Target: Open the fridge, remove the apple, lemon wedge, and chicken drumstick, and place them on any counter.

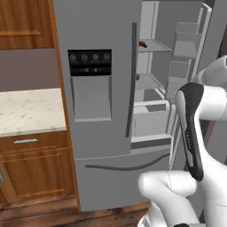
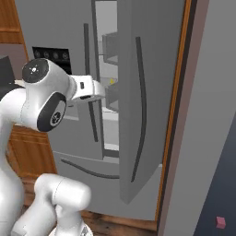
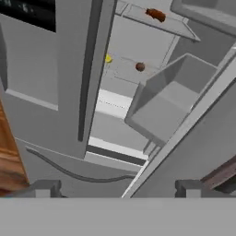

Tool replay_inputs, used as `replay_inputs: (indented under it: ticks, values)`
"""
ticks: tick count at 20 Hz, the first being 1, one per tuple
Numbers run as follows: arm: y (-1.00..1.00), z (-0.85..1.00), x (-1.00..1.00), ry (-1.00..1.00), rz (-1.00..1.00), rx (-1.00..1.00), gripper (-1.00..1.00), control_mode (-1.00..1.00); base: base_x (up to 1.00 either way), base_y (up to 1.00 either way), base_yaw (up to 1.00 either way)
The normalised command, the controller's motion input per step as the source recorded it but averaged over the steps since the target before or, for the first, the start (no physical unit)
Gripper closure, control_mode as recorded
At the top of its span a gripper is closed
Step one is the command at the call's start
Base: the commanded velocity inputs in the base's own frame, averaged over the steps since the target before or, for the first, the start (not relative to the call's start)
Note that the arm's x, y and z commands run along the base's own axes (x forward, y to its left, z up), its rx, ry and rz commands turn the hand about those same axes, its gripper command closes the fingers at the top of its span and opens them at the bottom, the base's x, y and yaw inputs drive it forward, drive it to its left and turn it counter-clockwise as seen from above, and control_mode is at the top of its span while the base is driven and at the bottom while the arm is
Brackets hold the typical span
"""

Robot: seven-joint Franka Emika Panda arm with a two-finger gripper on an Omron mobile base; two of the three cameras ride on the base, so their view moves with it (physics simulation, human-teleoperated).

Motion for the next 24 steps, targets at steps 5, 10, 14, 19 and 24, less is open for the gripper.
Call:
replay_inputs:
  ticks: [5, 10, 14, 19, 24]
  values:
    - [0.77, -0.23, 0.86, 0.09, -0.11, -0.13, -1.0, -1.0, 0.0, 0.0, 0.0]
    - [0.04, -0.07, 0.85, 0.01, -0.06, 0.04, -1.0, -1.0, 0.0, 0.0, 0.0]
    - [-0.32, -0.38, 0.83, 0.03, 0.0, 0.06, -1.0, -1.0, 0.0, 0.0, 0.0]
    - [0.0, -0.7, 0.69, 0.0, 0.0, 0.0, -1.0, -1.0, 0.0, 0.0, 0.0]
    - [0.04, -0.52, 0.59, 0.0, -0.02, 0.0, -1.0, -1.0, 0.0, 0.0, 0.0]
